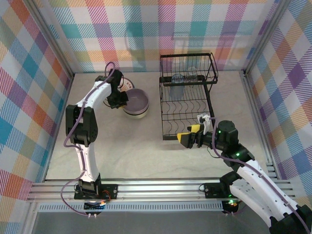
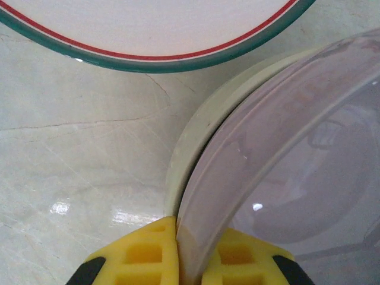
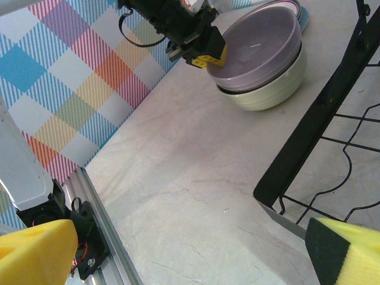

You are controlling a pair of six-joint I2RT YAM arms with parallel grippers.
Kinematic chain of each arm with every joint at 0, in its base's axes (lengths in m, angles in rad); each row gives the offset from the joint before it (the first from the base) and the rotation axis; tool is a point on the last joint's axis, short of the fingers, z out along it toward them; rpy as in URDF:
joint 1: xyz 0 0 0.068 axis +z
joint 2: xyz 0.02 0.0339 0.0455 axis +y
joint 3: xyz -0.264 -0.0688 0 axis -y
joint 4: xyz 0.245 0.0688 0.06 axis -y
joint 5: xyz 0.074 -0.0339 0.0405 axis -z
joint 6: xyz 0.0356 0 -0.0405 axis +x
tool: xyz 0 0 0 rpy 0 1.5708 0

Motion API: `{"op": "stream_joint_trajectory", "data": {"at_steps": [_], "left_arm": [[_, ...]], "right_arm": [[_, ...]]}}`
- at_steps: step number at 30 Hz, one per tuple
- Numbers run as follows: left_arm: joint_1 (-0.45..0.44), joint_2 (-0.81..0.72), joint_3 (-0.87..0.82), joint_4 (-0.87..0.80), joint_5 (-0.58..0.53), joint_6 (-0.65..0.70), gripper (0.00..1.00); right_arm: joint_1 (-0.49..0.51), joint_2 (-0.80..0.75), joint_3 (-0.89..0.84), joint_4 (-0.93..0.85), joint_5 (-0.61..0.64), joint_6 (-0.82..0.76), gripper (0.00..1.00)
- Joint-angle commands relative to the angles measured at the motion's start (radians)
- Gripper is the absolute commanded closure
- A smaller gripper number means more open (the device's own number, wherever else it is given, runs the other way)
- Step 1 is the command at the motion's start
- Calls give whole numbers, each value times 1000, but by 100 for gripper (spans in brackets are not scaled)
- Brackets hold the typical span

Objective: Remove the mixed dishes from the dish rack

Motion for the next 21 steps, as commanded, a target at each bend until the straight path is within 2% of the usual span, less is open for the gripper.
{"op": "stream_joint_trajectory", "data": {"at_steps": [1, 8, 14, 21], "left_arm": [[19, -13, 60, 18, 25, 11, 100], [19, 0, 66, 16, 31, 12, 98], [19, 2, 65, 23, 45, 10, 85], [18, -15, 53, 32, 54, 7, 65]], "right_arm": [[8, -14, -16, 33, -1, 9, 1], [10, -10, -19, 38, 1, 16, 1], [10, -26, -30, 34, 13, 24, 1], [10, -37, -21, 18, 18, 28, 1]]}}
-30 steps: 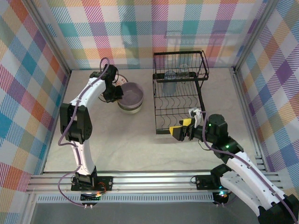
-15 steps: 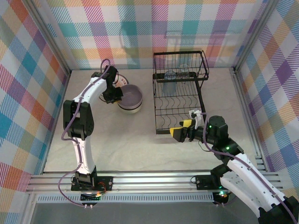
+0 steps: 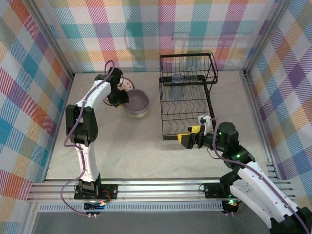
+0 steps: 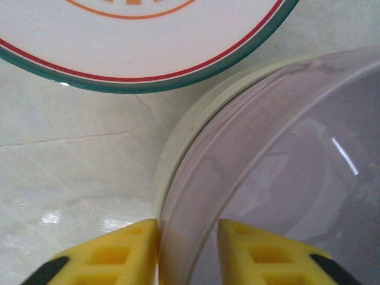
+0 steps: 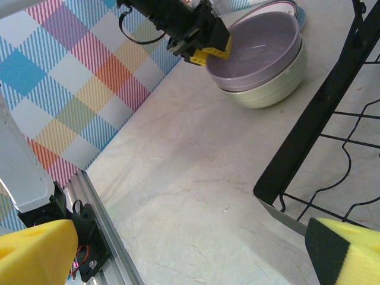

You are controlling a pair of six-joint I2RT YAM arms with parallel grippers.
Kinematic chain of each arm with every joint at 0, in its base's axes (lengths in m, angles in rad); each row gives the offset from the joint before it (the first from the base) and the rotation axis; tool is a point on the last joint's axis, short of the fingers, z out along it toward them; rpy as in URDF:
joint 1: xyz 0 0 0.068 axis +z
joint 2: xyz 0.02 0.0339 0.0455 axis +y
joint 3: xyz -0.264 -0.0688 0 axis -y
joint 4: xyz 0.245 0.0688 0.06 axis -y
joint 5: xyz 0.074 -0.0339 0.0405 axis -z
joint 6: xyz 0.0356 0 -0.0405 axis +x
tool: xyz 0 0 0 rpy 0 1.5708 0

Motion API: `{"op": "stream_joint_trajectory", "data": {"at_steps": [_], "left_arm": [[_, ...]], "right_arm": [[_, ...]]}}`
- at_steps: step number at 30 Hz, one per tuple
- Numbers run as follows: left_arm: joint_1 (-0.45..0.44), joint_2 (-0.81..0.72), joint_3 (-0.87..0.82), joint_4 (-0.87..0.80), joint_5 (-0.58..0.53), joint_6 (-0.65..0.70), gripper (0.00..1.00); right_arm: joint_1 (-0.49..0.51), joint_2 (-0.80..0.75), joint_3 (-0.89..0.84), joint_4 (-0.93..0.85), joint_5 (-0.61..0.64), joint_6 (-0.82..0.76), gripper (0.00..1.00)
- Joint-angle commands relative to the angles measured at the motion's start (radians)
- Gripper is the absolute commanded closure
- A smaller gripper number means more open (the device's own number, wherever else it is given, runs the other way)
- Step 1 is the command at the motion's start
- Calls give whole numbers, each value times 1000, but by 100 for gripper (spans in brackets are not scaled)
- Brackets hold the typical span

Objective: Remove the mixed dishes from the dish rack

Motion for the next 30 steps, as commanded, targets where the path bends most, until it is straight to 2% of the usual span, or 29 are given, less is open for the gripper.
{"op": "stream_joint_trajectory", "data": {"at_steps": [1, 9, 14, 19, 22, 30], "left_arm": [[16, -27, 19, 19, 28, -4, 62], [16, -54, 36, 11, 19, -3, 37], [16, -87, 37, 11, 1, -2, 18], [16, -117, 30, 17, 6, -4, 5], [16, -140, 17, 29, 13, -8, 0], [18, -190, 11, 22, 11, -6, 0]], "right_arm": [[5, -12, 0, 11, 8, 7, 1], [5, -25, 0, -3, 21, 16, 1], [5, -45, 1, -24, 30, 18, 1], [5, -64, 3, -40, 33, 24, 1], [5, -74, 3, -52, 35, 27, 1], [5, -102, 4, -76, 53, 32, 1]]}}
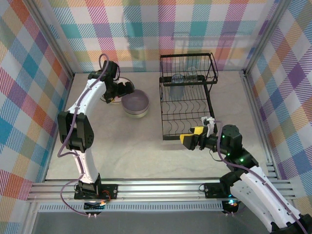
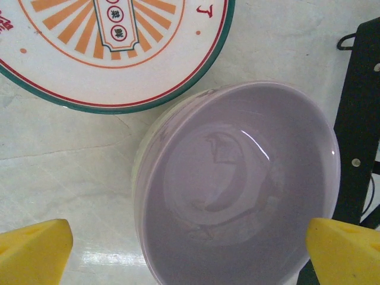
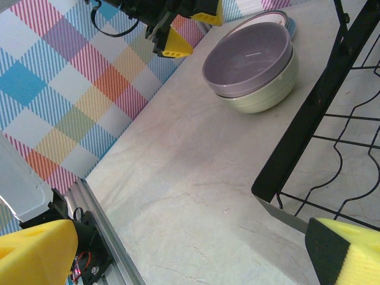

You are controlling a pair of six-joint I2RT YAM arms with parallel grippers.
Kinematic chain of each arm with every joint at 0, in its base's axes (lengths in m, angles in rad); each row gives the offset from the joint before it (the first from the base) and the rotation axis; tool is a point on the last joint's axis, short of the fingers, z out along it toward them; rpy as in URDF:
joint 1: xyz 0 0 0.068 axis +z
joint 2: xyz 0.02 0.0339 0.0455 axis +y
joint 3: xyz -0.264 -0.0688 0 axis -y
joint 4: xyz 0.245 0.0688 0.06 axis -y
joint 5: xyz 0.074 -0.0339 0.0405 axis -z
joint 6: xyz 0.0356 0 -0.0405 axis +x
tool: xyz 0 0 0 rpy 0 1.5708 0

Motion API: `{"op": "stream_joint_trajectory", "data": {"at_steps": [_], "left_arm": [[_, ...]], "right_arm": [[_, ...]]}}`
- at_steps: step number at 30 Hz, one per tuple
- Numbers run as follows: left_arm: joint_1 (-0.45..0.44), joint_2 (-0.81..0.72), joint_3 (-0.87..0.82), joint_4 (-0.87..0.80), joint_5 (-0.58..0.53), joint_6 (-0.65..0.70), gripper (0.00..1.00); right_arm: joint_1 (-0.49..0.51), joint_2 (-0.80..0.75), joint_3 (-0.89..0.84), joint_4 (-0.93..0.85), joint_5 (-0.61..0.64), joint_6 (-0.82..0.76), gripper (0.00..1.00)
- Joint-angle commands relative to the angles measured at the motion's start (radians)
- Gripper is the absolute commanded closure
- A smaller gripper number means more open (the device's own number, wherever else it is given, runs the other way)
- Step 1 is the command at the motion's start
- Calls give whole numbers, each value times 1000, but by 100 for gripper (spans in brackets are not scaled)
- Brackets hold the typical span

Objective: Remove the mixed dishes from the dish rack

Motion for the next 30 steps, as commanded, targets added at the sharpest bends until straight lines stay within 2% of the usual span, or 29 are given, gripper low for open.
{"op": "stream_joint_trajectory", "data": {"at_steps": [1, 9, 14, 20, 24, 30], "left_arm": [[18, -67, -1, 3, 8, -2, 0], [11, -253, -134, 58, 113, -24, 0], [-37, -381, -258, 70, 158, 6, 0], [-88, -531, -400, 76, 144, 26, 0], [-99, -608, -428, 42, 120, 49, 0], [-143, -711, -479, 19, 144, 60, 0]], "right_arm": [[5, -19, 4, -14, 17, 6, 1], [5, -44, 0, -29, 29, 10, 1], [5, -45, 2, -39, 48, 15, 1], [5, -47, 13, -62, 81, 17, 1], [5, -55, 19, -83, 104, 16, 1], [5, -60, 35, -128, 163, -2, 1]]}}
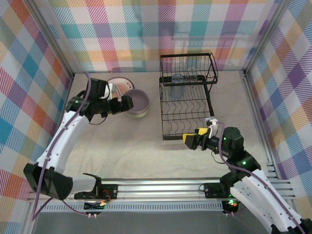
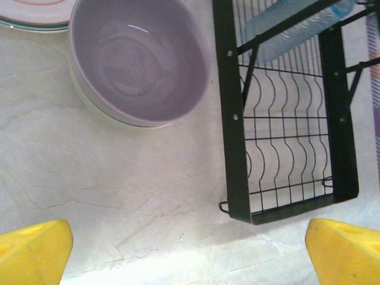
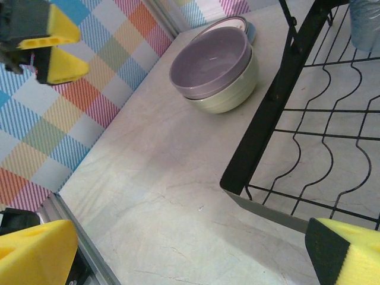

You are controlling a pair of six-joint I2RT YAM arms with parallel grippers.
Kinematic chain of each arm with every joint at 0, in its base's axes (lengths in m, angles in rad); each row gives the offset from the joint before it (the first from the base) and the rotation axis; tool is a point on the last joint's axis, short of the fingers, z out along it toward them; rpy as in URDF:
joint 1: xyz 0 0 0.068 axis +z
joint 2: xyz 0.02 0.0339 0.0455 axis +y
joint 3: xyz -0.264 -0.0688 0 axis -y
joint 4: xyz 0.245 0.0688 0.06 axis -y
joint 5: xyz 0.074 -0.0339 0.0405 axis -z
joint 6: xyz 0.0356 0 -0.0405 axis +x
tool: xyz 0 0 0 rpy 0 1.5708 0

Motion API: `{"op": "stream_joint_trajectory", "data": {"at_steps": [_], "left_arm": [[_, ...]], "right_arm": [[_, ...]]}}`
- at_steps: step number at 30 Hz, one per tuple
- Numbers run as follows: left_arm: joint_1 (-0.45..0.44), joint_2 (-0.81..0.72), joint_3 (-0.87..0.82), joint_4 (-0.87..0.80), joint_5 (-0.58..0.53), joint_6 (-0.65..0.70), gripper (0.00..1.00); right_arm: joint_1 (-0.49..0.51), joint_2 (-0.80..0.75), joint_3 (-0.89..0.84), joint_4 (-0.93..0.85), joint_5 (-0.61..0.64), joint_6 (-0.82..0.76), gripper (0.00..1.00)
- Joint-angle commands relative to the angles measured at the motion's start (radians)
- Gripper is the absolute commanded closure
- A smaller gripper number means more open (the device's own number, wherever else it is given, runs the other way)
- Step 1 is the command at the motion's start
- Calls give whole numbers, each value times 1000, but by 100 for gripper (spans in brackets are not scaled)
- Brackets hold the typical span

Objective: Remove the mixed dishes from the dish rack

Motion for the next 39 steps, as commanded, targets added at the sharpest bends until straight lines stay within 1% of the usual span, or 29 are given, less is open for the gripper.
{"op": "stream_joint_trajectory", "data": {"at_steps": [1, 7, 12, 16, 20, 25, 29, 32, 33, 36, 39], "left_arm": [[-42, -57, -42, -26, 19, 22, 0], [-157, -89, -108, 4, 41, -5, 0], [-285, -77, -157, 70, 3, -62, 2], [-387, -12, -184, 146, -41, -119, 6], [-474, 103, -148, 168, -132, -137, 11], [-502, 229, -108, 210, -168, -165, 19], [-535, 332, -40, 213, -193, -168, 21], [-549, 403, 5, 215, -215, -177, 22], [-551, 419, 15, 218, -224, -183, 23], [-553, 466, 46, 224, -250, -195, 23], [-554, 506, 75, 217, -278, -204, 24]], "right_arm": [[5, 2, 43, -43, 47, -11, 1], [5, 45, 54, -4, 27, 9, 1], [5, 83, 31, 92, 51, 1, 1], [5, 140, -7, 222, 91, -24, 1], [5, 196, -42, 363, 114, -78, 1], [4, 229, -140, 588, 210, -131, 1], [4, 295, -202, 783, 213, -161, 1], [4, 330, -210, 840, 234, -179, 1], [4, 337, -213, 844, 240, -184, 1], [4, 357, -226, 934, 261, -192, 1], [3, 386, -228, 972, 275, -207, 1]]}}
